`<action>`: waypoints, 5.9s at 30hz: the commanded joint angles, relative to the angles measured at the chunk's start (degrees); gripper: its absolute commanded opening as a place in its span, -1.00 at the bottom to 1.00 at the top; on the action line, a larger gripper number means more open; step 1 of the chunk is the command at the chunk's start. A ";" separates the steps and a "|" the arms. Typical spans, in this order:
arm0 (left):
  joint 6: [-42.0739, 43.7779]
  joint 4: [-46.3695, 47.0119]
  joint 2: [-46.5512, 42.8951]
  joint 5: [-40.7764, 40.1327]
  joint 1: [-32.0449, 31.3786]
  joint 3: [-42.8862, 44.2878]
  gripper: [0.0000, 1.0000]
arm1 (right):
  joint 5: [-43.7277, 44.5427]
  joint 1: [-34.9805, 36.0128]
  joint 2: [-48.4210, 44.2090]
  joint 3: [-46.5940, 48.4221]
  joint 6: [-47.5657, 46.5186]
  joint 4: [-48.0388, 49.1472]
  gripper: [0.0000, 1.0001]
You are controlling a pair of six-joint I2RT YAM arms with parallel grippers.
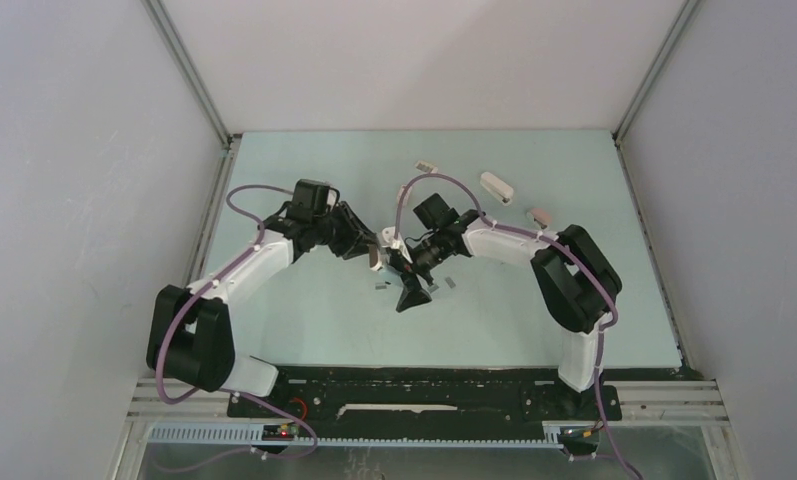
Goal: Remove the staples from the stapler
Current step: Unload the staple at the center of the board, then place the stapler at the center of the board.
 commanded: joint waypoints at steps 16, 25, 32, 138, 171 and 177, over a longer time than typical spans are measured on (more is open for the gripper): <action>12.47 16.94 -7.09 18.12 0.75 -11.39 -1.00 | 1.66 -17.70 -9.50 4.55 10.51 1.31 0.91; 19.45 18.58 -14.06 12.23 0.81 -14.01 -1.00 | 10.23 -21.04 -6.52 13.03 19.44 4.31 0.99; 27.53 22.99 -21.06 2.54 0.80 -20.05 -1.00 | 31.09 -18.70 1.01 15.08 28.23 25.02 0.99; 28.22 38.63 -18.44 -6.87 0.76 -33.94 -1.00 | 42.48 -15.01 14.84 30.73 24.96 15.54 0.99; 22.79 17.47 -30.57 -17.87 9.52 -29.86 -1.00 | 29.26 -17.16 -3.64 13.00 31.09 10.15 0.99; 19.42 12.65 -28.37 -22.52 12.93 -30.93 -1.00 | 24.54 -17.49 -5.65 10.01 32.87 8.37 0.99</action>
